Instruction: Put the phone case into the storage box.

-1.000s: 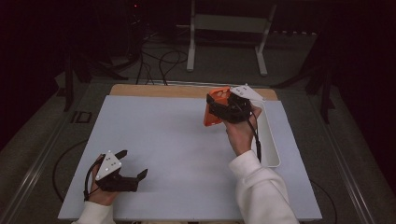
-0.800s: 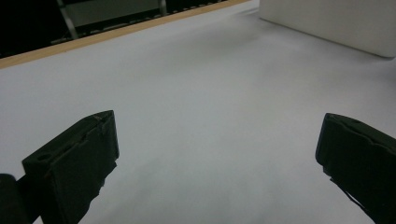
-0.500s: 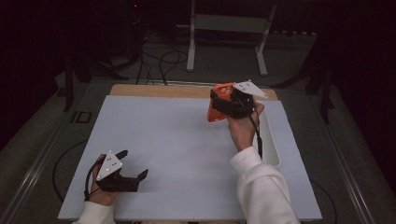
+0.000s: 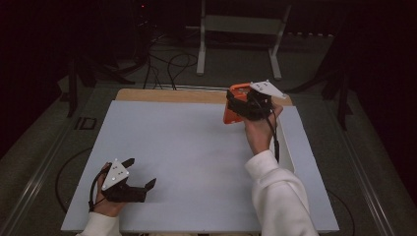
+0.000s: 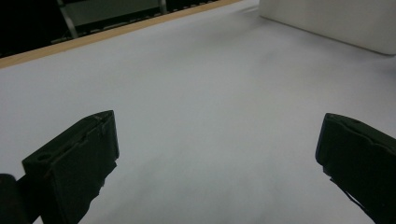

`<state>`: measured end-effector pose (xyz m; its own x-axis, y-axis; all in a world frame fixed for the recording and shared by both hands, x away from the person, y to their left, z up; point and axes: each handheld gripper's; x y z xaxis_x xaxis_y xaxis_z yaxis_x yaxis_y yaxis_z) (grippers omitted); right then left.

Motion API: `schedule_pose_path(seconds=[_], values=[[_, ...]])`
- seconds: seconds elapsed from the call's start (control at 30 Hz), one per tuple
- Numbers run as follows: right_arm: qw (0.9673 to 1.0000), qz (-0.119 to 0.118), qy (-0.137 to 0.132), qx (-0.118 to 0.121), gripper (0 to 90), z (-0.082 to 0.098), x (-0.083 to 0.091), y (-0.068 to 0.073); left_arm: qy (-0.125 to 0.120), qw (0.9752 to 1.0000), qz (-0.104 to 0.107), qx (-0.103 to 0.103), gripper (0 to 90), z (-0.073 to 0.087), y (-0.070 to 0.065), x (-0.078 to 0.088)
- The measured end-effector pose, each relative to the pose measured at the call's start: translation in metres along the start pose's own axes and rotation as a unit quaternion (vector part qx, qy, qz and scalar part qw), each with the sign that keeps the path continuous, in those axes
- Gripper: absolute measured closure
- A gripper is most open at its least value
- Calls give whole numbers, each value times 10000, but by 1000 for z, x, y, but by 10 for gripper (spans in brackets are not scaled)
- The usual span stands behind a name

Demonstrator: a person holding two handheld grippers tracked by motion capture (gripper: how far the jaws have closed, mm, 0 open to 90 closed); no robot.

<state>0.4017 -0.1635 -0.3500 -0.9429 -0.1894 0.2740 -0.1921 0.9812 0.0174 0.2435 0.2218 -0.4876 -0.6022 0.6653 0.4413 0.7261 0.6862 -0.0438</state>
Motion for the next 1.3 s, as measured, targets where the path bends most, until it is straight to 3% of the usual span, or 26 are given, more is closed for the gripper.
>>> schedule_pose_path(seconds=[1.3], values=[[9994, 345, 10, -4, 163, -5, -7, -23, 60, 10000, -9, -55, 2, 0, -1, -2]])
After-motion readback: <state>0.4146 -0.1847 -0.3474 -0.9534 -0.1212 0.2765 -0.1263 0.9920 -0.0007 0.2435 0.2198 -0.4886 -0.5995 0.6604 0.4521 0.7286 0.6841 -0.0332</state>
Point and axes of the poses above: each handheld gripper's, and its own axes: x roughly backward along the jaws, z roughly out of its underside, y roughly to its left, and after that the axes turned 8 degrees about z, right-handed
